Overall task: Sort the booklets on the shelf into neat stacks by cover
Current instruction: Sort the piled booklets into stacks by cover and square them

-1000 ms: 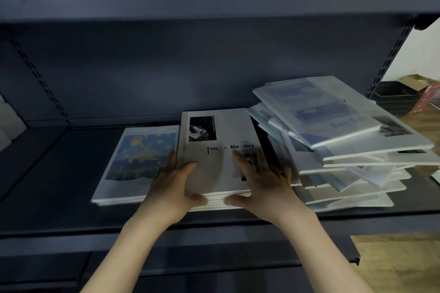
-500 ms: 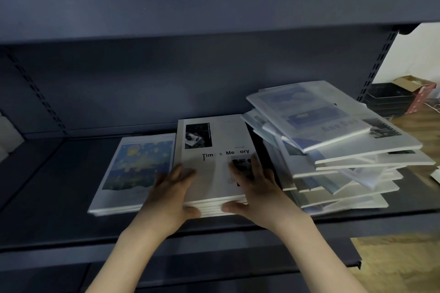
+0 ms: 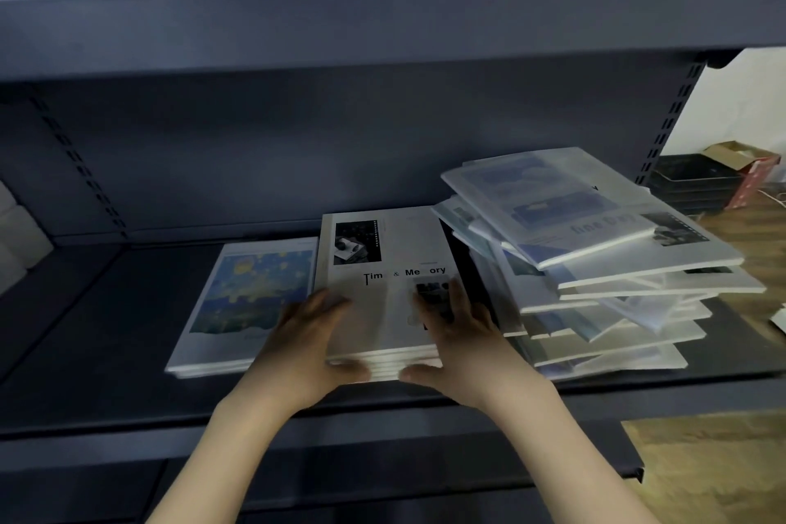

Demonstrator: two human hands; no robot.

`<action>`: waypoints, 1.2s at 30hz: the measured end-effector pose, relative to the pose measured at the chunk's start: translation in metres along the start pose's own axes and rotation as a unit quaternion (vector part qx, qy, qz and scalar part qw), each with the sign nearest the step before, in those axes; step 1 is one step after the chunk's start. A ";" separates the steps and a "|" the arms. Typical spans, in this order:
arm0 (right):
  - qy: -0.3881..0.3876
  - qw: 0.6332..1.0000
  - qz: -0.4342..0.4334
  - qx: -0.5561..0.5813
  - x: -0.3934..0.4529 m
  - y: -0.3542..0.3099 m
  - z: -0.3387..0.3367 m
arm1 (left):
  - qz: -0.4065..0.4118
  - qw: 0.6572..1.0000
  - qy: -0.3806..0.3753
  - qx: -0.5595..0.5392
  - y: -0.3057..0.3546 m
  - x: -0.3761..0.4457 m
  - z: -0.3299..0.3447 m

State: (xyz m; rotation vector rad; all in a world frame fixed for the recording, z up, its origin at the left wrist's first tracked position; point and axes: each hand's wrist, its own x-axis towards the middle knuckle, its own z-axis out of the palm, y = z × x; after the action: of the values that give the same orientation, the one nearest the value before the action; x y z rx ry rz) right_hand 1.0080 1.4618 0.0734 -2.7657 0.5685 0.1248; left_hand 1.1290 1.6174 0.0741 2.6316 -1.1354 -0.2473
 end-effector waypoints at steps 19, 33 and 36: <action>0.247 0.960 0.060 -0.116 -0.009 0.048 -0.080 | 0.031 0.994 0.109 0.003 0.032 0.010 -0.019; 0.489 0.868 -0.078 -0.028 -0.008 -0.020 -0.031 | 0.079 0.975 0.203 -0.050 0.054 0.015 -0.037; 0.482 0.869 -0.107 -0.016 -0.007 -0.031 -0.025 | 0.035 0.955 0.262 -0.131 0.048 0.017 -0.042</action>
State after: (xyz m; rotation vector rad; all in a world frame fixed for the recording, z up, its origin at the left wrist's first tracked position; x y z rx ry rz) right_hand 1.0148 1.4831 0.1066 -2.7288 0.4446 -1.3621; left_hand 1.1184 1.5802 0.1283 2.2212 -0.9304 0.2835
